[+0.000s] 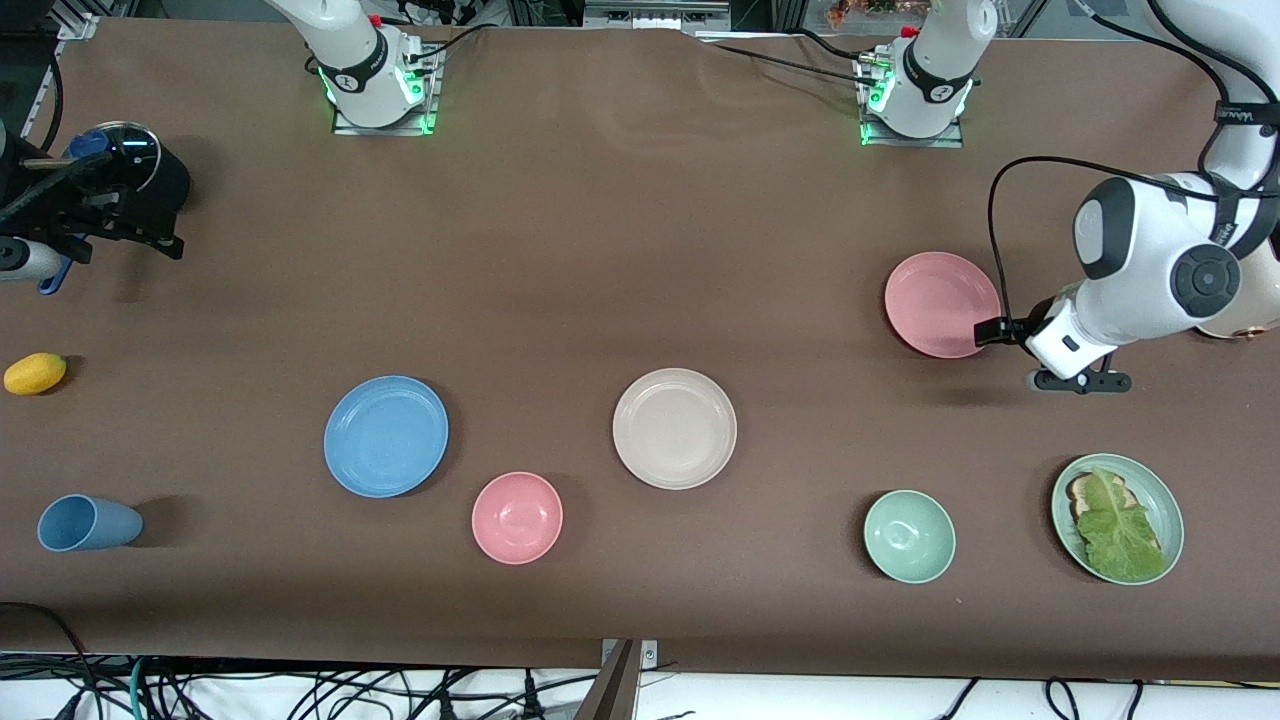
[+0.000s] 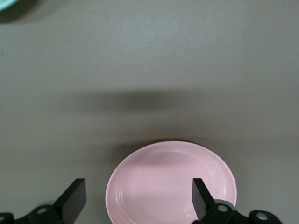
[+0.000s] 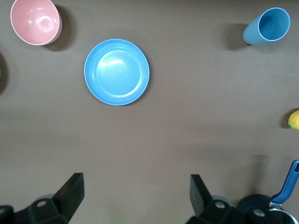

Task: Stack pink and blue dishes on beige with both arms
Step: 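Move the left gripper down to the rim of the pink plate, then grip the pink plate rim with the left gripper and tilt it up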

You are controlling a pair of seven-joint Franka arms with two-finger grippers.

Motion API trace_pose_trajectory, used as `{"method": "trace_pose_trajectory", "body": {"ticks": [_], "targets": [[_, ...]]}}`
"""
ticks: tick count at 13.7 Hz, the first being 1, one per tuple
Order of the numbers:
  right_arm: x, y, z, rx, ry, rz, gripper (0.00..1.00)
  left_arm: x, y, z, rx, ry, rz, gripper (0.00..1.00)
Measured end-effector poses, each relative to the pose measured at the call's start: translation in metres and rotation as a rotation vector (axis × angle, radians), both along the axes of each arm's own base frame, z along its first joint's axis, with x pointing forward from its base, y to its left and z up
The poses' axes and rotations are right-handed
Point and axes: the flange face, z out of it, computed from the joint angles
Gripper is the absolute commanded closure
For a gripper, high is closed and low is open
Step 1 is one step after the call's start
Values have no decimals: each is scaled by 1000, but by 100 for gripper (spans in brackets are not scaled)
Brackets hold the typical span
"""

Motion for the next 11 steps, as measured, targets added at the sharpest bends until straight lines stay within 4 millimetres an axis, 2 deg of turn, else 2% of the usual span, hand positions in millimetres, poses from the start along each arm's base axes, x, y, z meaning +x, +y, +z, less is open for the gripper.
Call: {"method": "trace_pose_trajectory", "body": {"ticks": [3,6,11], "targets": [[0,0,0,0,0,0,0,-25,1,-13,-9,-14,-44,0],[0,0,0,0,0,0,0,-41,20,-27,-90,-43,-74,0],[2,0,1,0,-14,0,0,-65,55,-47,-105,-54,-72,0]]}}
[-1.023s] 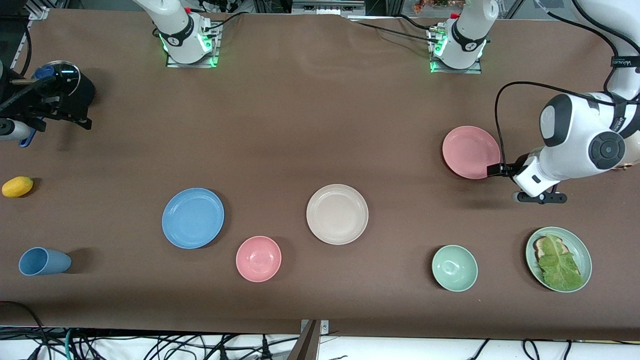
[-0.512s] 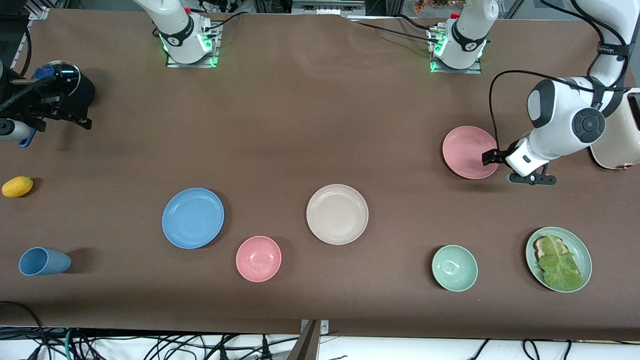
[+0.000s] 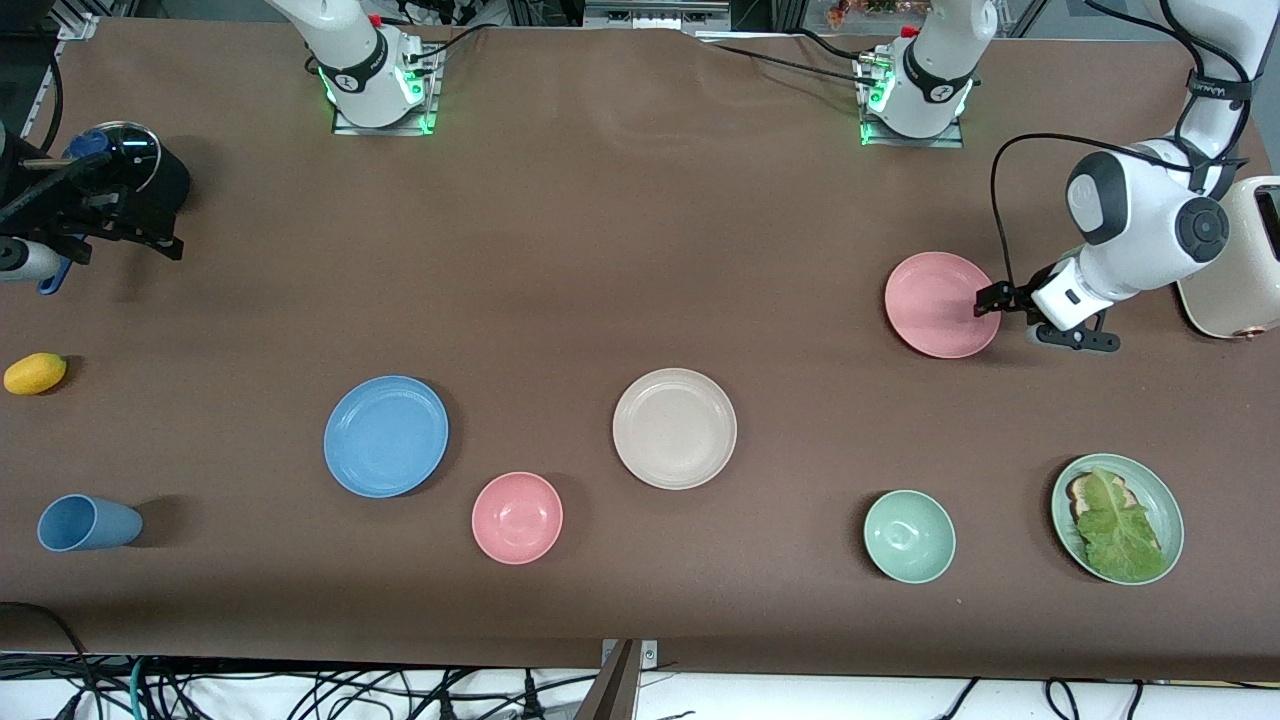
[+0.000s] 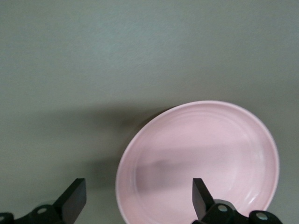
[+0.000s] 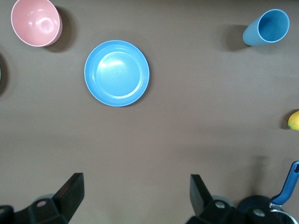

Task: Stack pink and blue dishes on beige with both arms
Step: 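Grip the pink plate rim with the left gripper and tilt it up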

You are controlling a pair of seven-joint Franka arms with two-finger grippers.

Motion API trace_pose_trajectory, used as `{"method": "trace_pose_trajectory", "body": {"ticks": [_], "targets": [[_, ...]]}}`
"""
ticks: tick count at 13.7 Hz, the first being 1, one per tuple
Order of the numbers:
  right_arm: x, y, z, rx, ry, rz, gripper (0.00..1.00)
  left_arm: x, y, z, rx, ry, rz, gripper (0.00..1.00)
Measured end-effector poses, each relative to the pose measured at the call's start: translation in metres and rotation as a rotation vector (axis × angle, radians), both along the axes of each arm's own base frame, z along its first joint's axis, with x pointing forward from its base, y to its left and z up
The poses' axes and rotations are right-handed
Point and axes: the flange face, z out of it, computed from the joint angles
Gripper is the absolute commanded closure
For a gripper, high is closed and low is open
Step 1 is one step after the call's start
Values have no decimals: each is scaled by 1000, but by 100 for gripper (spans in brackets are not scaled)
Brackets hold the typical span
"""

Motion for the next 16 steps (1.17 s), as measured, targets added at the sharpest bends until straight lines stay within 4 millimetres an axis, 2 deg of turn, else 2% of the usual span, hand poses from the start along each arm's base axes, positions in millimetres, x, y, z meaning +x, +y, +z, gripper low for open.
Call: {"method": "trace_pose_trajectory", "body": {"ticks": [5,13,14,16], "targets": [[4,-1,1,0,-25,-3,0,-10,20,-12,-54,-44,-24,0],[8,-1,2,1,-52,-3,0,-24,19,-40,-156,-73,-36,0],[10,-1,-2,0,-46,-3,0,-25,20,-44,-164,-75,-41,0],[18,0,-22,-4,-14,-2,0,-26,20,-50,-166,-74,-56,0]]}}
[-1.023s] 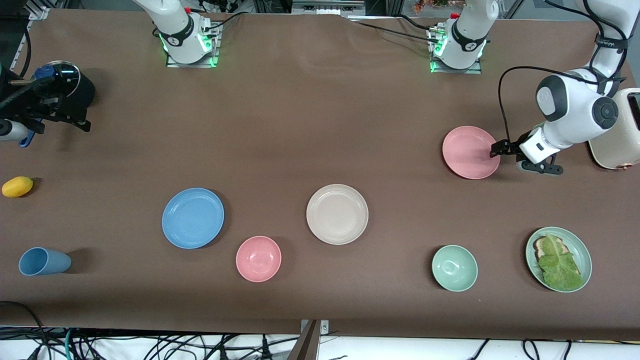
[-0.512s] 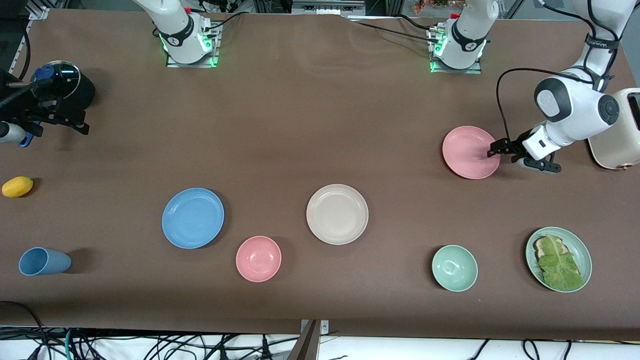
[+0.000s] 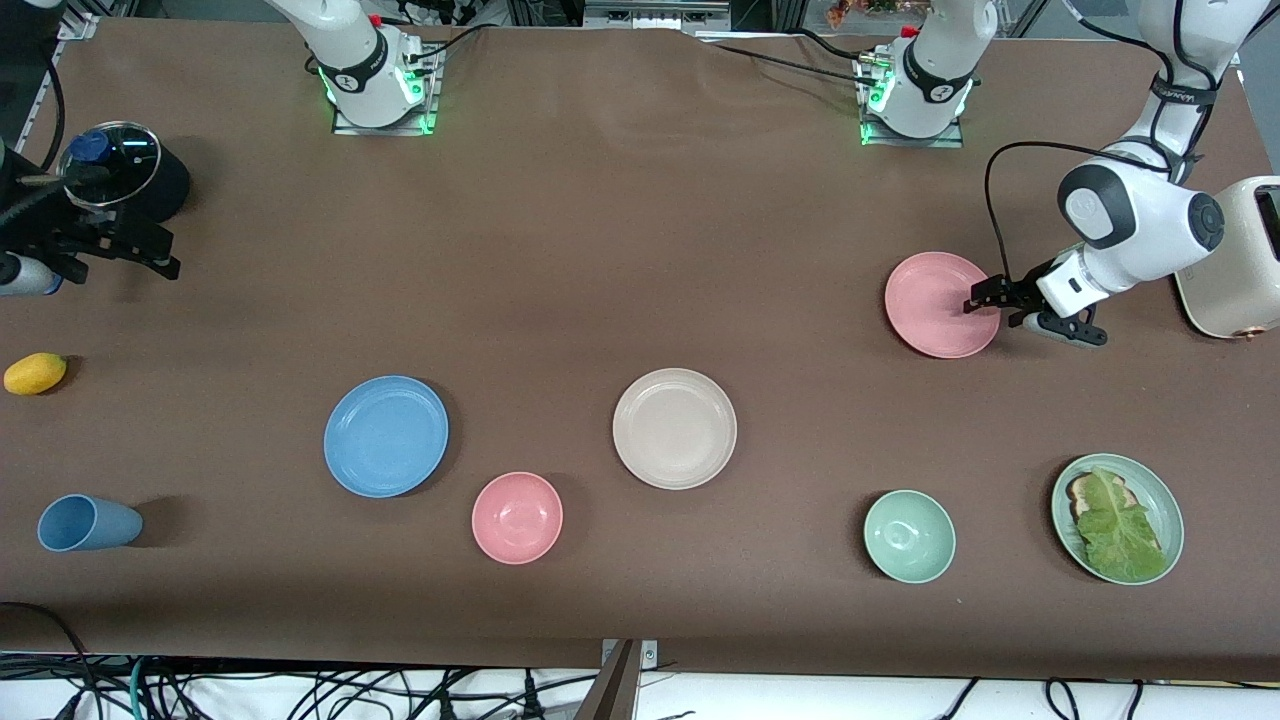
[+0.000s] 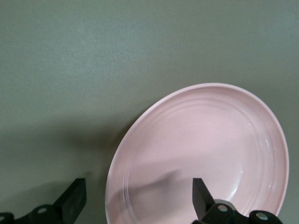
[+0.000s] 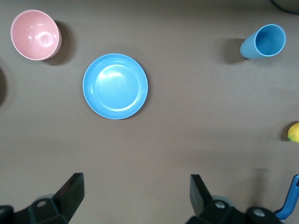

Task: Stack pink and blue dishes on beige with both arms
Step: 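Grip the pink plate rim with the left gripper and tilt it up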

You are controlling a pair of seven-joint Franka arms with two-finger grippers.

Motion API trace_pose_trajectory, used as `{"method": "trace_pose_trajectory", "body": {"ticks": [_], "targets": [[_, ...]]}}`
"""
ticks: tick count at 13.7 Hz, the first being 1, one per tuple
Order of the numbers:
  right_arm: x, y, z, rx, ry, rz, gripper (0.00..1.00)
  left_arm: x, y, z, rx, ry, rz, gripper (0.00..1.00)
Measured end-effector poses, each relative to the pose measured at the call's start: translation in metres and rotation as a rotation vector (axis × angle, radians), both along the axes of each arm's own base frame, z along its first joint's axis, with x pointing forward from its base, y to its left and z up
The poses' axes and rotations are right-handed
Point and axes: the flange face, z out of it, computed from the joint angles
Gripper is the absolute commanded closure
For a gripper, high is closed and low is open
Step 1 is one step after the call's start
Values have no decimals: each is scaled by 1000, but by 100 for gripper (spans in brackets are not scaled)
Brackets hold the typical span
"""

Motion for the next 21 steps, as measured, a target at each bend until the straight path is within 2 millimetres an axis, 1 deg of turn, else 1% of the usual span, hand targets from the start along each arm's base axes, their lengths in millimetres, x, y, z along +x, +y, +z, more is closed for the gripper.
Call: {"method": "trace_pose_trajectory", "body": {"ticks": [2,4,8,9,10,11,12,13,14,19,21], "targets": [[14,3,-28,-5,34,3,0,-3,4,-5,-4,-1,-22,0],[24,6,-50,-9,55,6,0,-11,12,-9,-32,-14,-20,0],[35,7,-77,-14,87,7,0,-26,10,-16,-61,-11,-11,0],[37,8,-82,-14,88,8,0,-27,10,-16,-62,-10,-9,5],[39,8,-87,-15,94,8,0,-28,10,-16,-64,-8,-6,30],[40,9,-90,-15,100,9,0,-30,9,-17,-65,-6,-5,63],[40,9,-93,-16,104,10,0,-30,9,-17,-65,-5,-4,82],[41,10,-94,-16,106,12,0,-31,9,-17,-66,-4,-4,94],[41,11,-94,-16,106,13,0,-31,9,-17,-66,-4,-4,100],[41,12,-94,-15,106,15,0,-31,9,-15,-67,-7,-2,100],[41,12,-94,-15,106,15,0,-29,9,-8,-73,-13,0,100]]}}
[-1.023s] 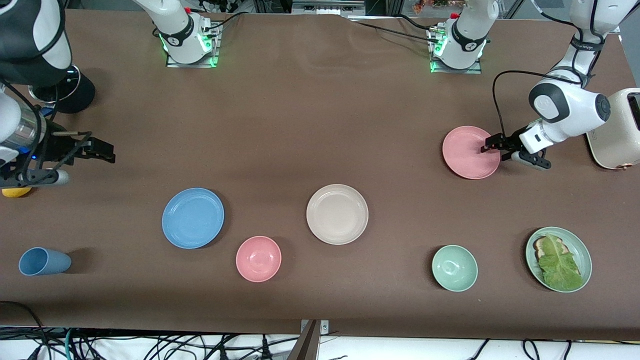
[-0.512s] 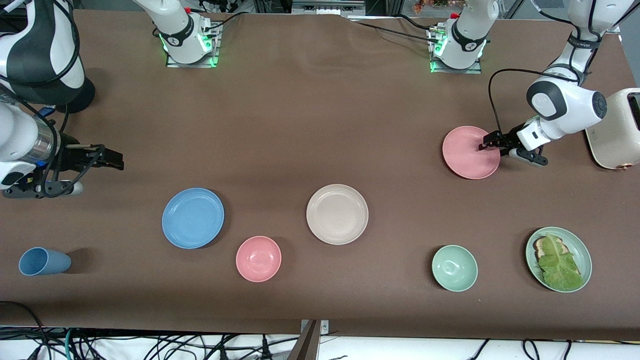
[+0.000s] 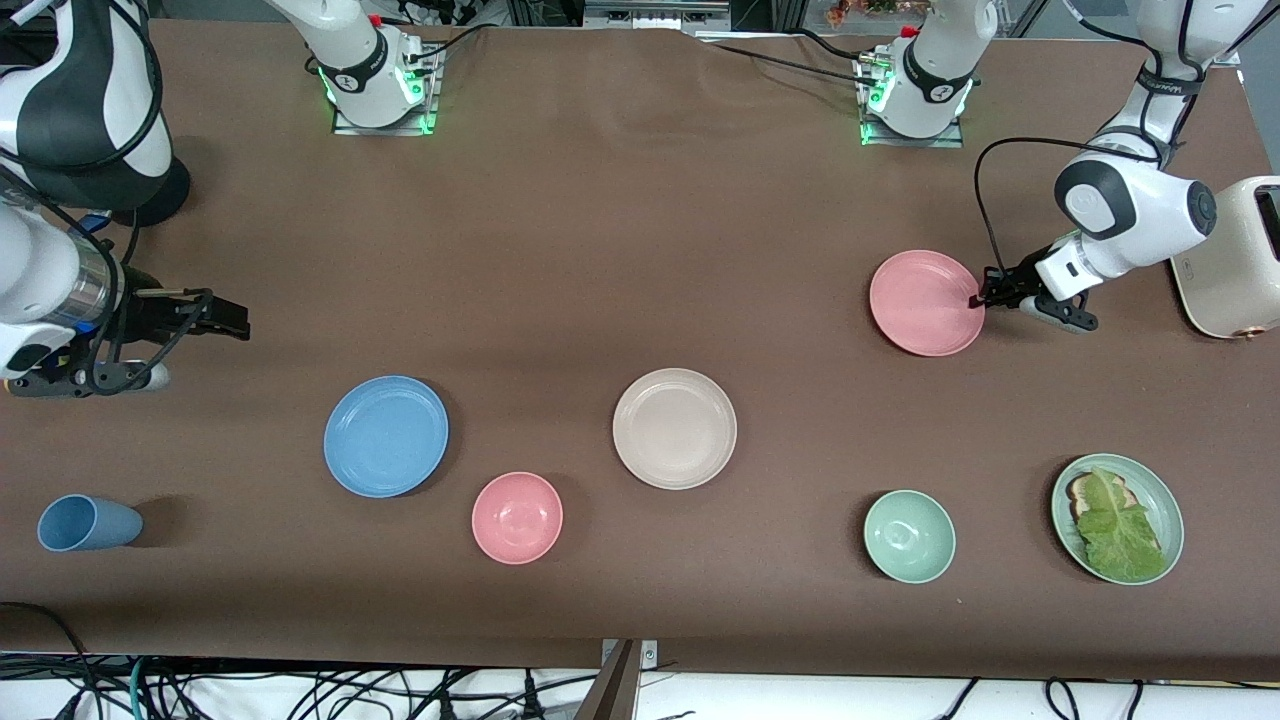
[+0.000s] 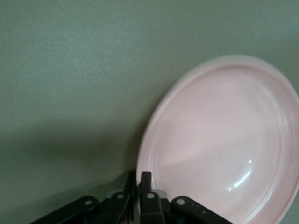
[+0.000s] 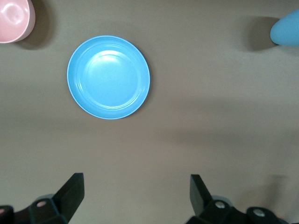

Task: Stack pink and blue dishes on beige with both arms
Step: 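Grip the pink plate rim with the left gripper and tilt it up, then carry the pink plate onto the beige plate while the right gripper reaches the blue plate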

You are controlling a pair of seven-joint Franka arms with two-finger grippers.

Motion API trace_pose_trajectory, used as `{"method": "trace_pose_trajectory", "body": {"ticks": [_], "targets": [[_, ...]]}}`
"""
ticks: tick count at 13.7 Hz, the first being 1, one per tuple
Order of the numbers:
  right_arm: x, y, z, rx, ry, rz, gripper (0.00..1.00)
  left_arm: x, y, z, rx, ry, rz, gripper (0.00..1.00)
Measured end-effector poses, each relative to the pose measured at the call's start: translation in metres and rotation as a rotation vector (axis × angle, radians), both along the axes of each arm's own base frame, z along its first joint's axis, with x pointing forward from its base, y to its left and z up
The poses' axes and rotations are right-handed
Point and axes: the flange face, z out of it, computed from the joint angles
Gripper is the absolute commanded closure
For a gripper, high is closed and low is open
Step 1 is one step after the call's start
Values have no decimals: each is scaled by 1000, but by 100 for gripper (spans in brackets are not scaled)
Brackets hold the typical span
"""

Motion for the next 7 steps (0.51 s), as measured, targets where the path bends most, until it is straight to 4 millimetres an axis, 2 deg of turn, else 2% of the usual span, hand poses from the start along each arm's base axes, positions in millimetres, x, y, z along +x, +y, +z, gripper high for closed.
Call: {"method": "trace_pose_trajectory", "body": {"ticks": [5,7], "targets": [[0,-1,0,0,0,-2,0,2,0,6,2,-10,-1,100],[0,-1,0,0,0,-1,0,6,-1,15,-10,-17,-7,100]]}}
